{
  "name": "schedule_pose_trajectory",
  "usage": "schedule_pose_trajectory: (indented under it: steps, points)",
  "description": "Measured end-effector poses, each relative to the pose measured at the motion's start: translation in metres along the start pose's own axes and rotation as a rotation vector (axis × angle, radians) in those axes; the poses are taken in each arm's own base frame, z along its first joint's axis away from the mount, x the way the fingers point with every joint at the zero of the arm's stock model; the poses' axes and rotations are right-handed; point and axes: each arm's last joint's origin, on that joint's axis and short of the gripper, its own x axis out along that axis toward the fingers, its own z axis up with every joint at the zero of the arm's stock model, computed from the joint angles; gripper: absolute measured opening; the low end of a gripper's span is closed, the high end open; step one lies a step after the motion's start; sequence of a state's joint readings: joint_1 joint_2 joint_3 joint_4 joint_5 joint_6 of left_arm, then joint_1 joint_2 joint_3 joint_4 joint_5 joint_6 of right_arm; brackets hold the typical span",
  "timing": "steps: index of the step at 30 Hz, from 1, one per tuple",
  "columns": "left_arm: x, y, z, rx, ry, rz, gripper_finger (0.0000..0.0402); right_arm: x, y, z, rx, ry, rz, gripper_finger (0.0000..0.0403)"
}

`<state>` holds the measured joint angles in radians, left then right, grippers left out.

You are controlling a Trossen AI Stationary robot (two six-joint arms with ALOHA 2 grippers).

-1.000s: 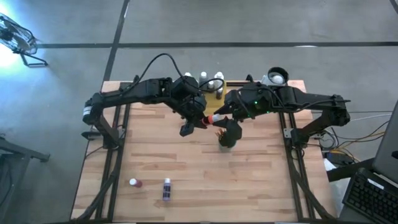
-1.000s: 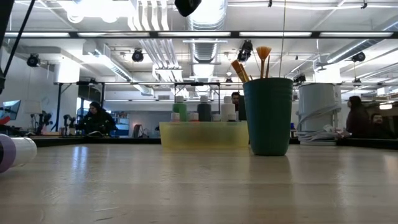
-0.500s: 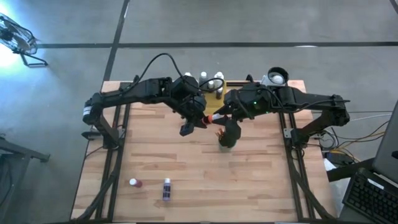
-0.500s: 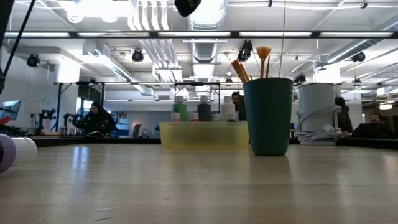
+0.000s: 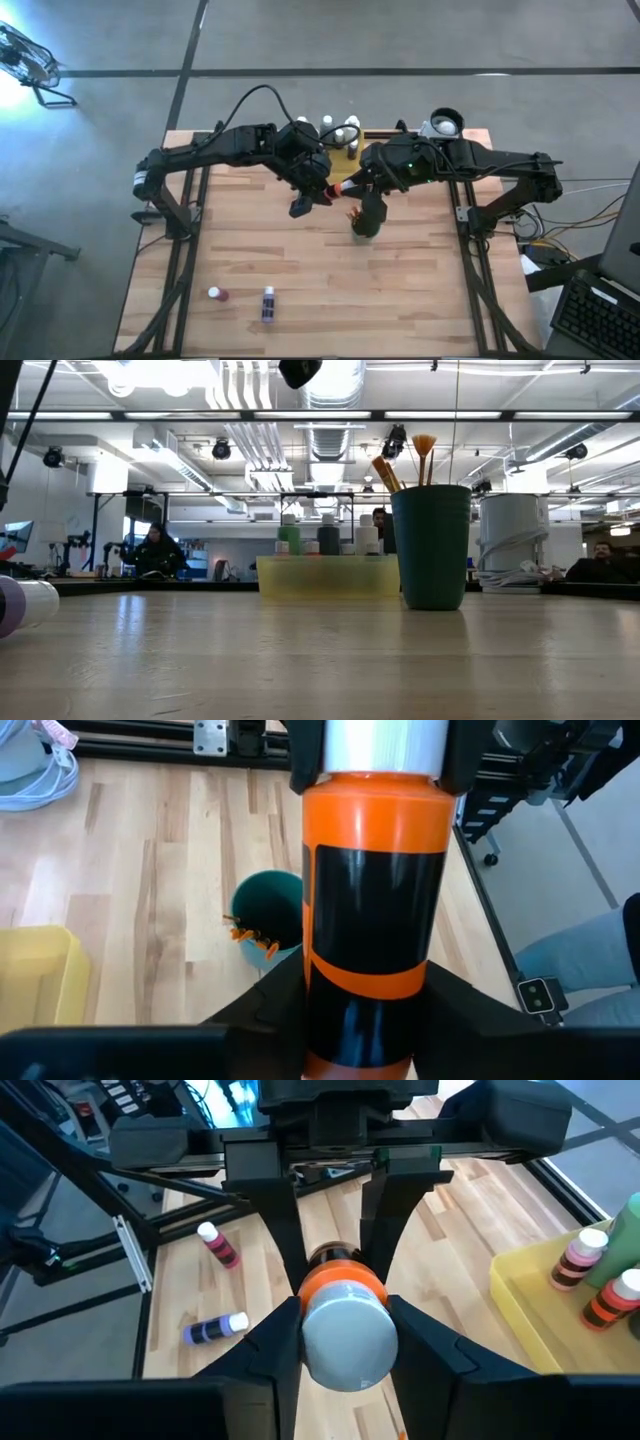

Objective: Pick & Place Paint Supplies
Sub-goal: Put the orange paint bottle into the yellow bin

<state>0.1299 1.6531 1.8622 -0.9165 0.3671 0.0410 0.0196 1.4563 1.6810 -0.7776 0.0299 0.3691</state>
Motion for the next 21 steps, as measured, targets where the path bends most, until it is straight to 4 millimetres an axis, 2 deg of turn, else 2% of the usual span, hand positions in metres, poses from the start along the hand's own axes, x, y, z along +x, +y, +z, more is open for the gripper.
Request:
schedule_pose_trajectory:
  steps: [6, 13, 17, 21]
  points:
    - [-0.001, 0.000, 0.001, -0.026, -0.012, 0.014, 0.0185, 0.000, 0.000, 0.000, -0.001, -0.003, 0.002, 0.0111]
    - [-0.005, 0.001, 0.002, -0.054, -0.002, 0.077, 0.0232, -0.007, -0.001, -0.001, 0.006, 0.010, -0.005, 0.0111]
    - [-0.016, 0.001, 0.002, -0.031, 0.032, 0.149, 0.0257, -0.017, -0.004, -0.006, 0.026, 0.051, -0.027, 0.0111]
    - [-0.036, 0.001, 0.003, -0.015, 0.095, 0.336, 0.0269, -0.027, -0.007, -0.010, 0.041, 0.068, -0.073, 0.0111]
